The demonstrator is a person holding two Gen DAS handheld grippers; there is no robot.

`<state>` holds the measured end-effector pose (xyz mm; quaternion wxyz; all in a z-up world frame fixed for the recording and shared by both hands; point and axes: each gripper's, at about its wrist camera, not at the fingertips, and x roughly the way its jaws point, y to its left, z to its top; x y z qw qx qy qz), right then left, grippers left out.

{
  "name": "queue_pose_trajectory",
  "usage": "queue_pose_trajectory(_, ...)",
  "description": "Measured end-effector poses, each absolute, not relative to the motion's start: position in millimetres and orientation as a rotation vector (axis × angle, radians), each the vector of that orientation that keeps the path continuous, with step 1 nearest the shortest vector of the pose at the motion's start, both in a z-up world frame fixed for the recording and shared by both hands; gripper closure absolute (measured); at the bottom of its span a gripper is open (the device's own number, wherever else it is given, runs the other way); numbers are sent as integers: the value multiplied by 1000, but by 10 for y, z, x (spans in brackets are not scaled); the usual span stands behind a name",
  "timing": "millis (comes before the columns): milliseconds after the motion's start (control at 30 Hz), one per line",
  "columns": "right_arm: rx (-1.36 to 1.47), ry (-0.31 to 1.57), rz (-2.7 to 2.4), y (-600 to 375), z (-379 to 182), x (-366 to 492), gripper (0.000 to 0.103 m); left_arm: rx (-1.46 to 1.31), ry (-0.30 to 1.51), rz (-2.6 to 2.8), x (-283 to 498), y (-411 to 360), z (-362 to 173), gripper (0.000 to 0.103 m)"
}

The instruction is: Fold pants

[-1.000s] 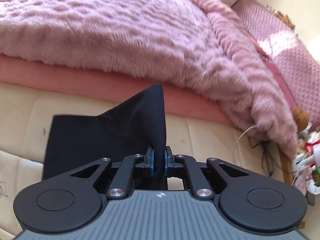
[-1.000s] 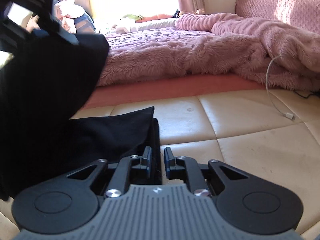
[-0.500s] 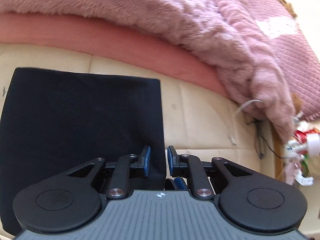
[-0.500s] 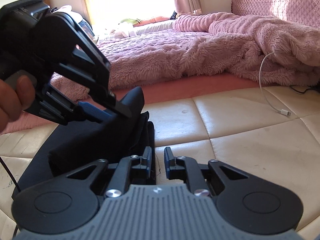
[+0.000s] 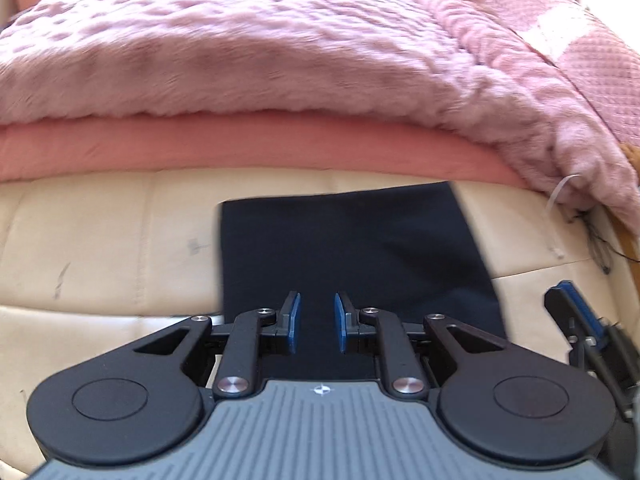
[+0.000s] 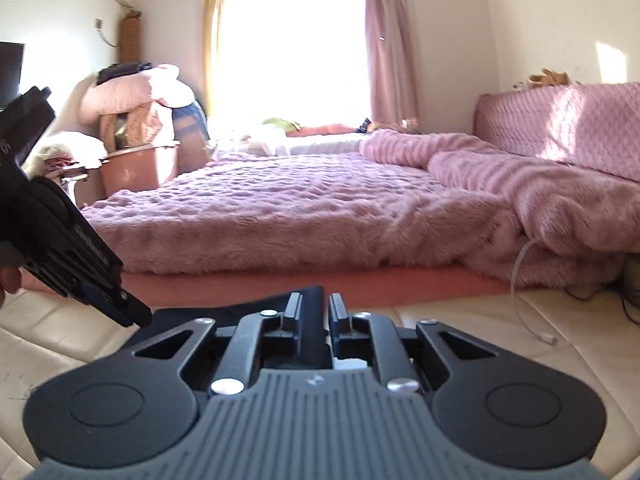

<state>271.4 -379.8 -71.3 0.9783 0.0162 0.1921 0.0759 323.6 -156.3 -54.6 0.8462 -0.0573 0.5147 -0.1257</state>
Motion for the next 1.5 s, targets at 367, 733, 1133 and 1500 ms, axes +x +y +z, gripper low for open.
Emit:
queue_pose_trajectory(367,-11,640,145,-3711,-1216,3035,103,-174,1067,-262,3197,-1214,-1045,84)
queue_pose_trajectory(733,83,729,93,-3991,-1507,3199,103,-131,1073,-264,3271,-1217,-1243,85)
queue_pose_trajectory(1133,344,714,151,-4330,-1145,3224,46,24,993,-245,3133,-1208,-909,34)
queue_pose_trajectory(1500,476,901,224,-4448,-1274,3667,46,-126,1017,-248,3263,-961,-1039,22)
